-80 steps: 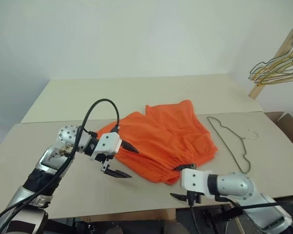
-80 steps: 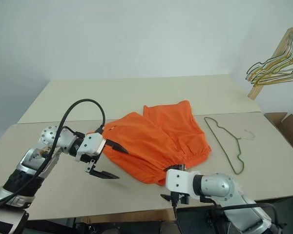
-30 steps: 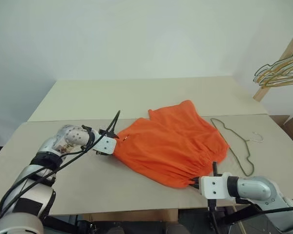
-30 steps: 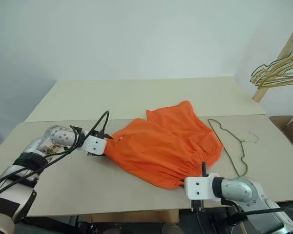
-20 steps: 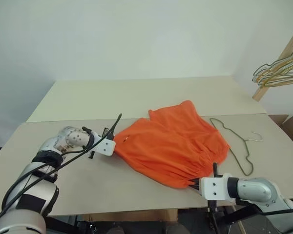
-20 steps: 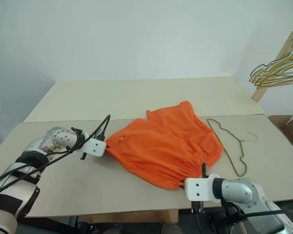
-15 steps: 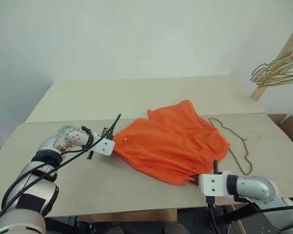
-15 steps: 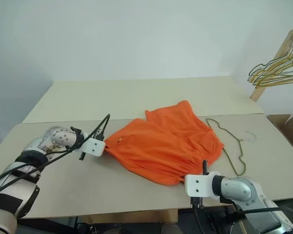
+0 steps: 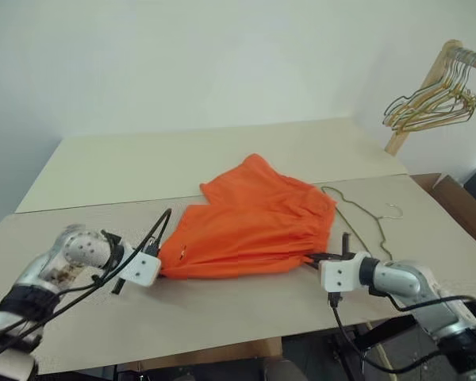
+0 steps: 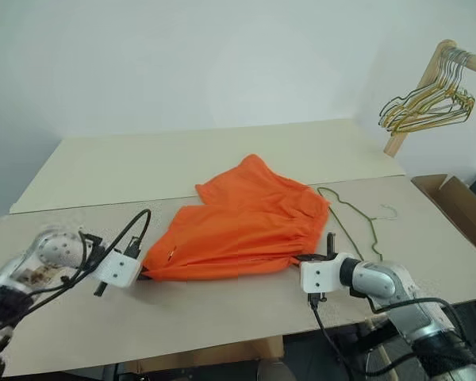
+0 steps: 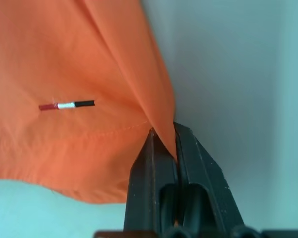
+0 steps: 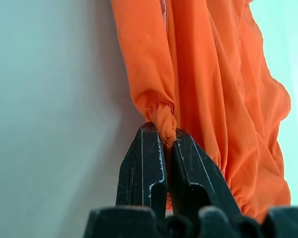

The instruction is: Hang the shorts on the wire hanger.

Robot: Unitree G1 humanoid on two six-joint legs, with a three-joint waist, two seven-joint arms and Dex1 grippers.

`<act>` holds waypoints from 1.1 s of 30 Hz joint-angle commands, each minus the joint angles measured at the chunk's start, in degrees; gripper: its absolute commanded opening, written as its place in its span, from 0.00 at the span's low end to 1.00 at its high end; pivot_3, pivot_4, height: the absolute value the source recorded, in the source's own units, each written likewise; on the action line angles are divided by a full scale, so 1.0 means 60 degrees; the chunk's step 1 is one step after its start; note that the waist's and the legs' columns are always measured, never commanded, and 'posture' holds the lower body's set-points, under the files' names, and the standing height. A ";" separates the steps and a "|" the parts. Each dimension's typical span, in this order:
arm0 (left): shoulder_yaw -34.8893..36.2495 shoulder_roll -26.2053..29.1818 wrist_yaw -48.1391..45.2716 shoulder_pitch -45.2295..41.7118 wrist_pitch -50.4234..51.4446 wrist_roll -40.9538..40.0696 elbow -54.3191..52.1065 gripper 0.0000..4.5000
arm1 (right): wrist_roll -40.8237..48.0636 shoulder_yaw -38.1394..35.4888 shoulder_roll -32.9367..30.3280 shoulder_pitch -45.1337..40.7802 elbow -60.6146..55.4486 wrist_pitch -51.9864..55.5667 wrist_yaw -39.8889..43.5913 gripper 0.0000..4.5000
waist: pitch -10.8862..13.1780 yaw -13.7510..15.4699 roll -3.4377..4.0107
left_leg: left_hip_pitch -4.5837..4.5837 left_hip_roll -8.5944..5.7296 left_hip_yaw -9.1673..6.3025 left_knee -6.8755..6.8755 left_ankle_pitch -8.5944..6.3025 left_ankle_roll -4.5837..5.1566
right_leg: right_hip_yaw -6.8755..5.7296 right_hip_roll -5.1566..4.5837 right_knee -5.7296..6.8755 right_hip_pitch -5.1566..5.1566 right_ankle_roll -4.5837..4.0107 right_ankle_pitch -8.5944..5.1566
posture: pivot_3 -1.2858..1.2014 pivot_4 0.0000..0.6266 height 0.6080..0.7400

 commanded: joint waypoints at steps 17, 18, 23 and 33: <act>0.1663 0.1379 -0.0325 0.3051 0.3791 -0.2200 -0.5566 0.00 | 0.0295 0.0903 -0.0673 -0.1120 0.1926 -0.3470 0.1363 0.15 | 0.0014 0.0295 -0.0005 | 0.0067 0.0000 0.0021 -0.0013 -0.0002 0.0004 | 0.0011 0.0000 -0.0002 0.0048 -0.0008 -0.0004 | 0.50 0.03 1.00; 0.1635 0.1342 -0.0314 0.2980 0.3924 -0.2191 -0.5673 0.00 | 0.0459 0.0917 -0.0778 -0.1130 0.1878 -0.3322 0.1633 0.20 | 0.0015 0.0295 -0.0006 | 0.0067 0.0000 0.0021 -0.0012 -0.0002 0.0004 | 0.0010 0.0000 -0.0004 0.0050 -0.0008 -0.0004 | 0.50 0.03 1.00; 0.1567 0.1231 -0.0312 0.2817 0.4506 -0.2165 -0.6198 0.00 | 0.0649 0.0691 -0.1455 -0.0825 0.1348 -0.2911 0.2044 0.59 | 0.0020 0.0332 -0.0008 | 0.0065 0.0001 0.0021 -0.0012 -0.0007 0.0013 | 0.0008 -0.0001 -0.0012 0.0051 -0.0008 -0.0005 | 0.49 0.05 1.00; 0.1644 0.1162 -0.0139 0.3076 0.5046 -0.2090 -0.6799 0.00 | 0.0939 -0.0823 -0.2030 0.2097 -0.3153 0.1052 0.1717 0.89 | 0.0069 0.0328 -0.0034 | 0.0062 0.0003 0.0035 -0.0013 -0.0019 0.0033 | 0.0025 0.0002 -0.0010 0.0097 -0.0012 -0.0009 | 0.49 0.08 1.00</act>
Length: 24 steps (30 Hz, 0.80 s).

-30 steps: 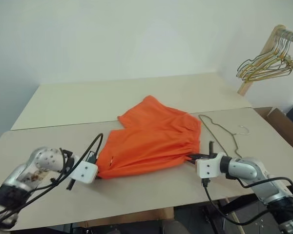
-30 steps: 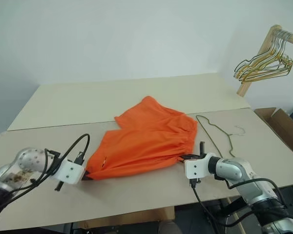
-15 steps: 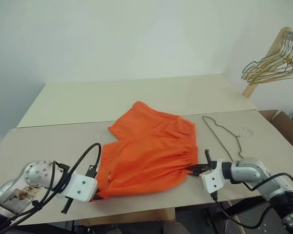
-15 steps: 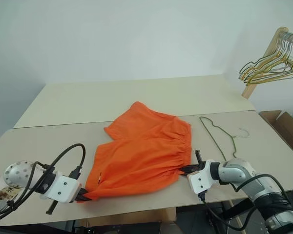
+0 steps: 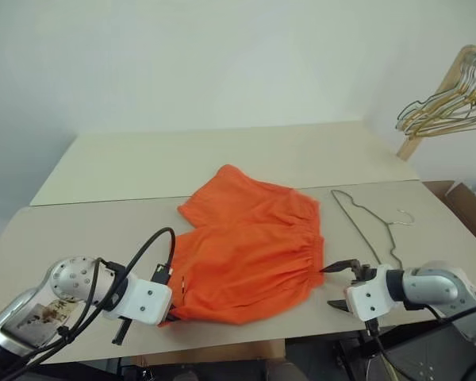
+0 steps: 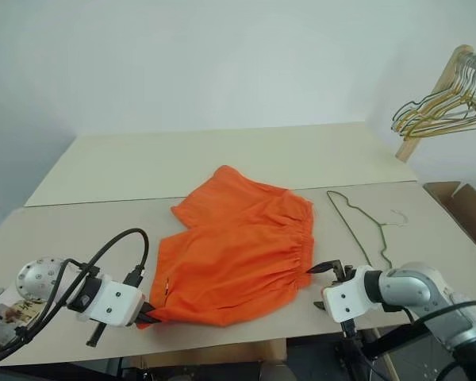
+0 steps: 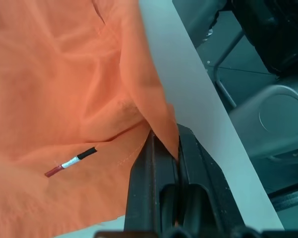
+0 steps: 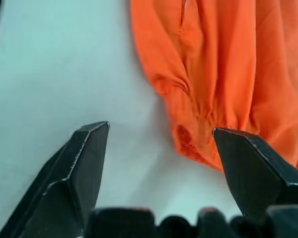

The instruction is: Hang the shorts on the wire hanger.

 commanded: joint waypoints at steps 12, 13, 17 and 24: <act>0.0333 0.0067 0.0095 0.0246 -0.0089 0.0039 -0.0105 0.00 | -0.3509 0.0050 0.1605 0.0089 -0.1418 0.2777 -0.1774 0.76 | 0.0056 0.0019 -0.0078 | 0.0061 0.0004 0.0004 0.0002 -0.0009 0.0010 | -0.0006 0.0008 -0.0008 0.0013 0.0003 -0.0007 | 0.49 0.08 1.00; 0.0333 0.0049 0.0120 0.0249 -0.0070 0.0057 -0.0113 0.00 | -0.3527 0.0067 0.1590 0.0028 -0.1307 0.2722 -0.1783 0.69 | 0.0061 0.0019 -0.0081 | 0.0060 0.0004 0.0003 0.0002 -0.0009 0.0010 | -0.0007 0.0008 -0.0008 0.0012 0.0003 -0.0007 | 0.49 0.08 1.00; 0.0232 -0.0081 0.0242 0.0224 -0.0040 0.0182 -0.0118 0.00 | -0.3442 -0.0057 0.1405 -0.0173 -0.0915 0.2266 -0.1862 0.40 | 0.0086 0.0035 -0.0080 | 0.0055 0.0004 0.0003 0.0000 -0.0010 0.0012 | -0.0007 0.0008 -0.0012 0.0007 0.0003 -0.0008 | 0.49 0.08 1.00; -0.0257 -0.0693 0.0443 0.0084 -0.0183 0.0509 0.0210 0.00 | -0.3534 -0.0152 0.0980 -0.0677 0.0046 0.1279 -0.2252 0.00 | 0.0151 0.0036 -0.0061 | 0.0050 0.0003 0.0003 0.0000 -0.0010 0.0013 | -0.0007 0.0007 -0.0014 0.0002 0.0003 -0.0007 | 0.49 0.08 1.00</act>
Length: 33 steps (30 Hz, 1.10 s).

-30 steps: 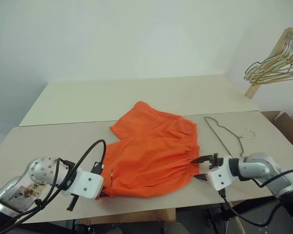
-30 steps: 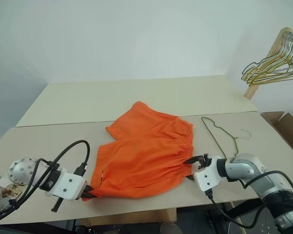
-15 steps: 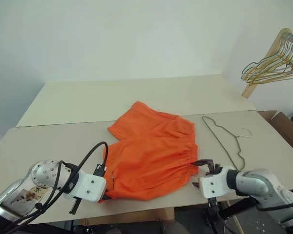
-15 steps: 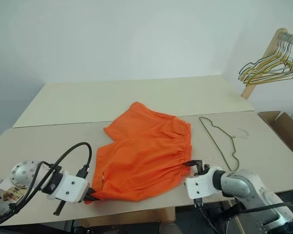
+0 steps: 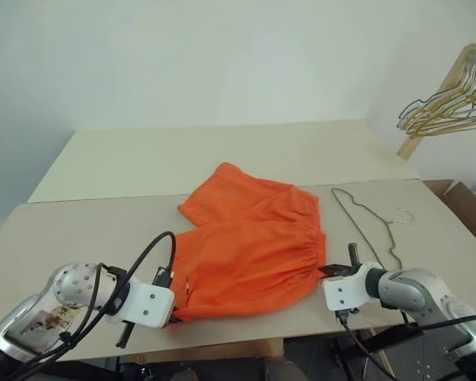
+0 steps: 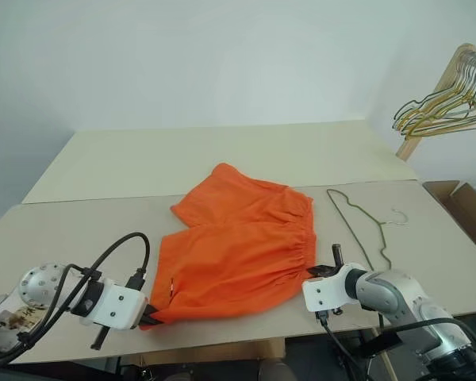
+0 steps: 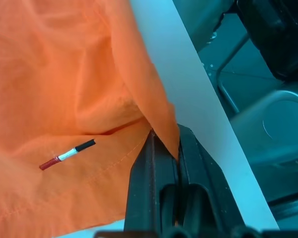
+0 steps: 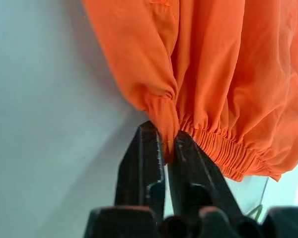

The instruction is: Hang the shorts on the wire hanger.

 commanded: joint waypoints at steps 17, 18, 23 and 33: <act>-0.0353 -0.0580 -0.0257 -0.0305 0.0220 -0.0332 -0.0218 0.10 | -0.1219 0.0213 -0.0286 -0.1136 0.2329 -0.2503 -0.2007 0.00 | 0.0033 -0.0101 0.0014 | -0.0036 -0.0001 0.0003 0.0002 0.0000 0.0001 | 0.0010 -0.0005 0.0009 -0.0043 0.0001 0.0001 | 0.48 0.07 1.00; -0.0286 -0.0527 -0.0273 -0.0268 0.0260 -0.0385 -0.0300 0.13 | -0.1231 0.0211 -0.0297 -0.1124 0.2334 -0.2551 -0.2054 0.00 | 0.0033 -0.0105 0.0014 | -0.0036 -0.0001 0.0003 0.0002 0.0000 0.0001 | 0.0010 -0.0005 0.0009 -0.0043 0.0001 0.0002 | 0.48 0.07 1.00; 0.0465 -0.0076 -0.0357 0.0039 0.0783 -0.1036 -0.0983 0.48 | -0.1170 0.0118 -0.0423 -0.0937 0.2280 -0.2660 -0.2129 0.42 | 0.0033 -0.0097 0.0013 | -0.0037 0.0000 0.0002 0.0003 0.0000 0.0001 | 0.0010 -0.0006 0.0011 -0.0043 0.0001 0.0002 | 0.48 0.06 1.00; 0.3039 -0.0009 0.0071 0.0155 0.2041 -0.3153 -0.1083 1.00 | 0.2570 -0.2139 -0.1162 0.2057 0.0037 -0.1075 -0.0529 0.99 | 0.0034 0.0215 0.0002 | -0.0043 -0.0002 -0.0001 0.0005 -0.0003 0.0006 | -0.0009 -0.0016 0.0003 -0.0040 0.0003 -0.0001 | 0.49 0.07 1.00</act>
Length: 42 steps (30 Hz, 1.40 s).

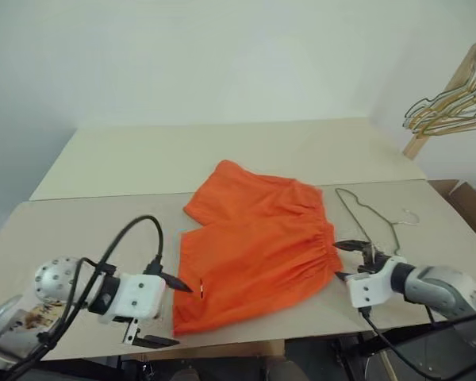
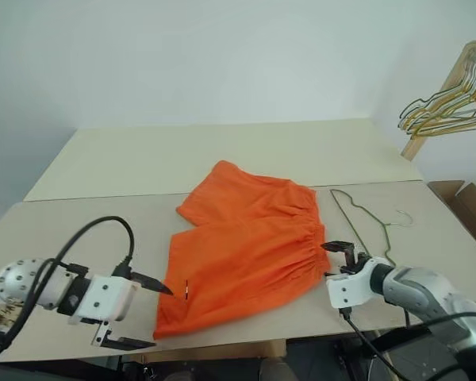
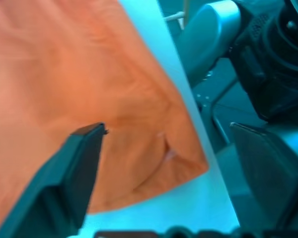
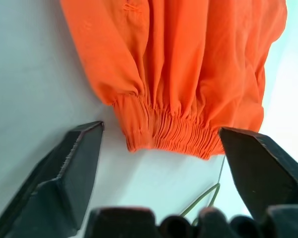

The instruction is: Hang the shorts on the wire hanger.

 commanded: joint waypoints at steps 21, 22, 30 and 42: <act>0.0231 -0.3283 0.2125 -0.3719 0.2461 -0.2254 0.2179 1.00 | 0.7559 -0.4137 0.1933 -0.0157 -0.2951 1.3512 -0.1357 0.99 | 0.0120 0.0007 0.0016 | -0.0027 -0.0009 -0.0005 -0.0005 -0.0002 0.0000 | 0.0007 0.0007 -0.0007 -0.0024 0.0004 0.0003 | 0.48 0.13 1.00; 0.0166 -0.3334 0.2072 -0.3768 0.2434 -0.2216 0.2209 1.00 | 0.7525 -0.4112 0.1945 -0.0419 -0.2724 1.3824 -0.1503 0.99 | 0.0121 -0.0011 0.0018 | -0.0034 -0.0010 -0.0004 -0.0005 -0.0002 0.0000 | 0.0008 0.0007 -0.0007 -0.0033 0.0004 0.0002 | 0.48 0.13 1.00; 0.0054 -0.3328 0.1813 -0.3845 0.2412 -0.2153 0.2291 1.00 | 0.7692 -0.4506 0.2357 -0.2994 0.0122 1.6119 -0.2176 0.99 | 0.0141 -0.0204 0.0041 | -0.0093 -0.0013 -0.0003 -0.0002 -0.0001 0.0000 | 0.0016 0.0007 -0.0008 -0.0080 0.0012 0.0008 | 0.48 0.13 1.00; 0.0246 -0.3109 0.1766 -0.3405 0.2549 -0.2275 0.1724 1.00 | 0.7196 -0.3633 0.1976 -0.4129 0.3099 1.6024 -0.1678 0.91 | 0.0182 -0.0241 0.0052 | -0.0131 -0.0014 -0.0006 0.0000 -0.0001 0.0001 | 0.0009 0.0002 -0.0058 -0.0089 0.0032 0.0019 | 0.49 0.16 1.00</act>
